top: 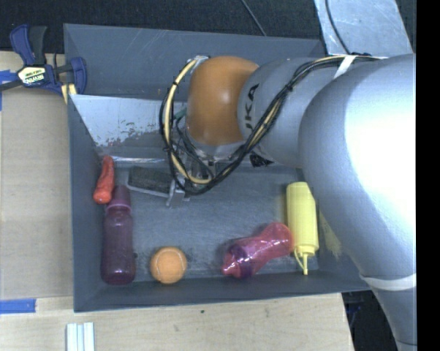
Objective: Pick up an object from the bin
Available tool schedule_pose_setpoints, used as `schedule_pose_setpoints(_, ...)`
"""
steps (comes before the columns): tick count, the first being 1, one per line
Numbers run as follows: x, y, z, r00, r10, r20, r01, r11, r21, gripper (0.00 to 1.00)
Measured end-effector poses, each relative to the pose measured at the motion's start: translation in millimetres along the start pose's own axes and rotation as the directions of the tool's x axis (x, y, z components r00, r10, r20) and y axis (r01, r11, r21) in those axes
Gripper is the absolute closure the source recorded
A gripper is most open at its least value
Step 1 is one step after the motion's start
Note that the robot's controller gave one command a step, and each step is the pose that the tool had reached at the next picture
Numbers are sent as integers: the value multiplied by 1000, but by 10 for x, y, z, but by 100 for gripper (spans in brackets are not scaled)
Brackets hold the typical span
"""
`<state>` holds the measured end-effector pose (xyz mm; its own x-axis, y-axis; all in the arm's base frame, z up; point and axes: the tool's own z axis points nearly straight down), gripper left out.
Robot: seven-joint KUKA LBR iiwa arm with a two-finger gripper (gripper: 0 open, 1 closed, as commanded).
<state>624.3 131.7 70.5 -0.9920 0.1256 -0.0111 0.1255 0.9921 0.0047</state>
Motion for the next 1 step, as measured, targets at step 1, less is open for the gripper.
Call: schedule_pose_setpoints(1, -55, -26, -11, 868, -497, 8, 497, 868, 0, 100)
